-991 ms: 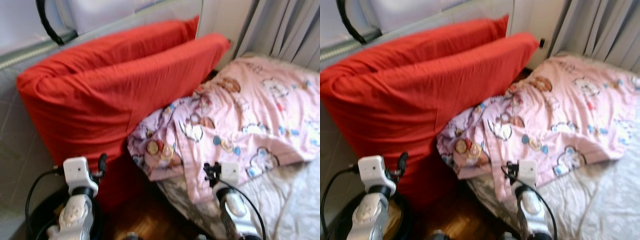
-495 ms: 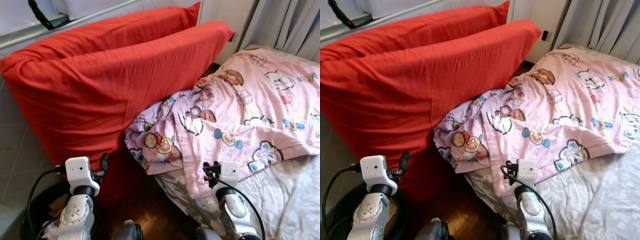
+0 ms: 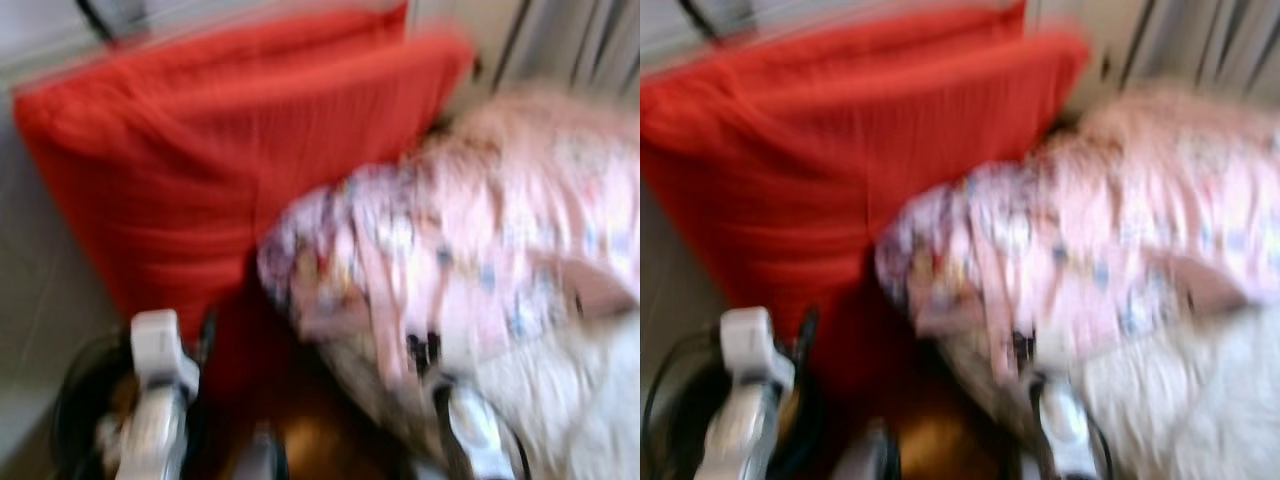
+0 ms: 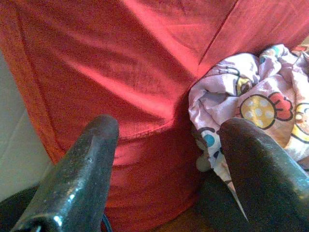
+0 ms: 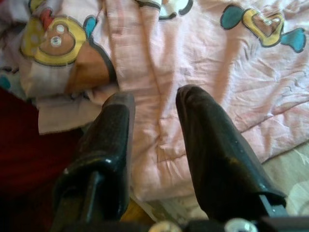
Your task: Clean up the room
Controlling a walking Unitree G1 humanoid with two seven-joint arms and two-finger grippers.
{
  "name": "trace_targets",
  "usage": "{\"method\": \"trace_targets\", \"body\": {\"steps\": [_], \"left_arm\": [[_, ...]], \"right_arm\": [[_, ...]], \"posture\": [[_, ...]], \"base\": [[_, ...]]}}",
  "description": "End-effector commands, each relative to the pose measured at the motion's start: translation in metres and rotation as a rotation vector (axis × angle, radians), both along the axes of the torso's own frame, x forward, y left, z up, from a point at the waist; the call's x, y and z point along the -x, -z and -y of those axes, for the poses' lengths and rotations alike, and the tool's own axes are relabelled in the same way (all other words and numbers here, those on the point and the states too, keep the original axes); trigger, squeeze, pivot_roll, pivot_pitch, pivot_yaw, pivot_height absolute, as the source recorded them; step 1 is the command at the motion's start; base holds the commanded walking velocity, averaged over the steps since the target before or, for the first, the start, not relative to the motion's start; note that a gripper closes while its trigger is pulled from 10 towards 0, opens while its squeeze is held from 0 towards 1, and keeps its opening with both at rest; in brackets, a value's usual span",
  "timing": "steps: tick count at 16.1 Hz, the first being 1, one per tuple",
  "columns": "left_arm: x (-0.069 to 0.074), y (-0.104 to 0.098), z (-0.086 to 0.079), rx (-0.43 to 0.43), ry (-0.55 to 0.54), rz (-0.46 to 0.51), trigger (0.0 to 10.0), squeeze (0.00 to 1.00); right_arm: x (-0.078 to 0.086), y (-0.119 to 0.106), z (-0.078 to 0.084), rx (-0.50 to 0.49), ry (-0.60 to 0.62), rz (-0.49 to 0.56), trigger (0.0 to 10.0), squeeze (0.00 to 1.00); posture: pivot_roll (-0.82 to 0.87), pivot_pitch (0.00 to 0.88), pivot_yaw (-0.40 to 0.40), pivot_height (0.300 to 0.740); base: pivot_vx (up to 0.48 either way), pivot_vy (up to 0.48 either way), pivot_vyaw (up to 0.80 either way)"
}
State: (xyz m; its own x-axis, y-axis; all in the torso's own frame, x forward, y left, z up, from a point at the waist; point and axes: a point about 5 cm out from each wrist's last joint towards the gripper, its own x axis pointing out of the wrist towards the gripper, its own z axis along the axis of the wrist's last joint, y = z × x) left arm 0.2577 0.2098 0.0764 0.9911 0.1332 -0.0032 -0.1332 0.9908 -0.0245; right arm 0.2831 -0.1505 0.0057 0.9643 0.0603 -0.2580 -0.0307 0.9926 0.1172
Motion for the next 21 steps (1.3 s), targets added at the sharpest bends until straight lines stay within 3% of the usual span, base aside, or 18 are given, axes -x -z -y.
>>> {"method": "trace_targets", "body": {"steps": [1, 7, 19, 21], "left_arm": [[-0.0002, -0.0017, -0.003, -0.004, -0.006, -0.002, 10.0, 0.0], [0.0, -0.0014, -0.0031, -0.005, -0.002, -0.006, 10.0, 0.0], [0.0007, -0.0002, -0.0032, -0.01, 0.007, -0.021, 10.0, 0.0], [0.0011, 0.0007, -0.0032, -0.007, 0.005, -0.027, 10.0, 0.0]], "right_arm": [[0.0008, 0.0007, -0.0023, -0.009, -0.001, -0.004, 10.0, 0.0], [0.0006, -0.0007, -0.0032, -0.021, 0.001, 0.013, 10.0, 0.0], [0.0011, 0.0001, -0.0042, 0.005, -0.021, 0.009, 10.0, 0.0], [0.0009, -0.001, -0.0061, 0.004, -0.032, 0.02, 10.0, 0.0]], "posture": [[0.06, 0.098, 0.009, 0.646], [0.06, 0.097, 0.011, 0.618], [0.06, 0.103, 0.01, 0.618], [0.06, 0.103, 0.01, 0.618]], "base": [[0.0, 0.0, 0.55], [0.0, 0.0, 0.0], [0.0, 0.0, 0.0], [0.313, 0.0, 0.6]]}}
